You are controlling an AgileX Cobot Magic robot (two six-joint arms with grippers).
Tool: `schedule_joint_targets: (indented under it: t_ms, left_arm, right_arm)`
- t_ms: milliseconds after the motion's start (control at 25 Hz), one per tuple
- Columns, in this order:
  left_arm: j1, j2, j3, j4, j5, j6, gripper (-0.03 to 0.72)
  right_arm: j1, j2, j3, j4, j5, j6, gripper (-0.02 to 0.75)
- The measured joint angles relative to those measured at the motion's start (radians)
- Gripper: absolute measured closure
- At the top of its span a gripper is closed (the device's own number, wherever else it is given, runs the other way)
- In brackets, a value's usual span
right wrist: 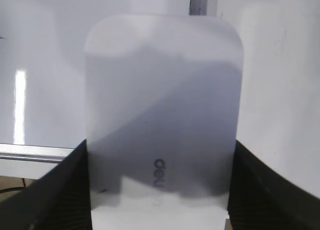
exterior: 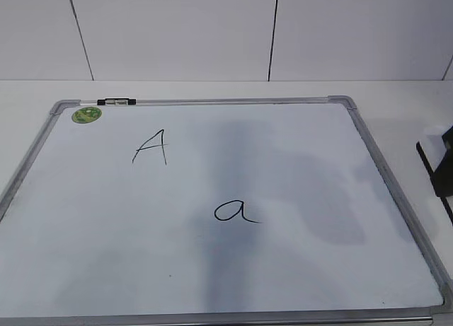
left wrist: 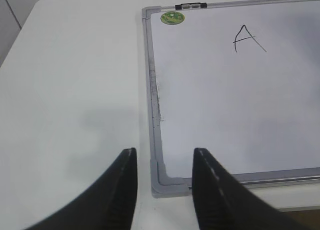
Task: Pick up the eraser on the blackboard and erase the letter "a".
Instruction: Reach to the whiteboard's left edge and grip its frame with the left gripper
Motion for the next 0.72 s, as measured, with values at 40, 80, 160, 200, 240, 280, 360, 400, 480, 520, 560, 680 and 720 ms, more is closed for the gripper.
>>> schedule_joint_targets:
  t_ms: [40,80,160,200,240,280,360,400,480,520,560,680,720]
  left_arm:
    - [0.000,0.000,0.000,0.000,0.000,0.000,0.425]
    - [0.000,0.000,0.000,0.000,0.000,0.000,0.425]
    - [0.000,0.000,0.000,-0.007,0.000,0.000,0.425]
    - [0.000,0.000,0.000,-0.011,0.000,0.000,0.425]
    - [0.000,0.000,0.000,-0.017,0.000,0.000,0.425]
    - [0.000,0.000,0.000,-0.025,0.000,0.000,0.422]
    - [0.000,0.007,0.000,-0.037,0.000,0.000,0.397]
    - [0.000,0.010,0.000,-0.042,0.000,0.000,0.379]
    - [0.000,0.043,0.000,-0.048,-0.004,0.000,0.330]
    - [0.000,0.073,-0.005,-0.050,-0.012,0.000,0.308]
    - [0.000,0.102,-0.013,-0.052,-0.024,0.000,0.294]
    - [0.000,0.221,-0.048,-0.071,-0.082,0.000,0.273]
    - [0.000,0.270,-0.064,-0.078,-0.100,0.000,0.271]
  right_arm:
    - [0.000,0.000,0.000,0.000,0.000,-0.001,0.209]
    - [0.000,0.000,0.000,0.000,0.000,-0.001,0.209]
    - [0.000,0.000,0.000,0.000,0.000,-0.003,0.209]
    - [0.000,0.000,0.000,0.000,0.000,-0.003,0.209]
    - [0.000,0.000,0.000,0.000,0.000,-0.005,0.209]
    - [0.000,0.000,0.000,0.000,0.000,-0.005,0.209]
    - [0.000,0.000,0.000,0.000,0.000,-0.005,0.209]
    - [0.000,0.000,0.000,0.000,0.000,-0.005,0.209]
    - [0.000,0.000,0.000,0.000,0.000,-0.005,0.209]
    - [0.000,0.000,0.000,0.000,-0.002,-0.005,0.209]
    - [0.000,0.000,0.000,0.000,-0.002,-0.005,0.209]
    - [0.000,0.000,0.000,0.000,-0.002,-0.007,0.209]
    - [0.000,0.000,0.000,0.000,-0.002,-0.007,0.209]
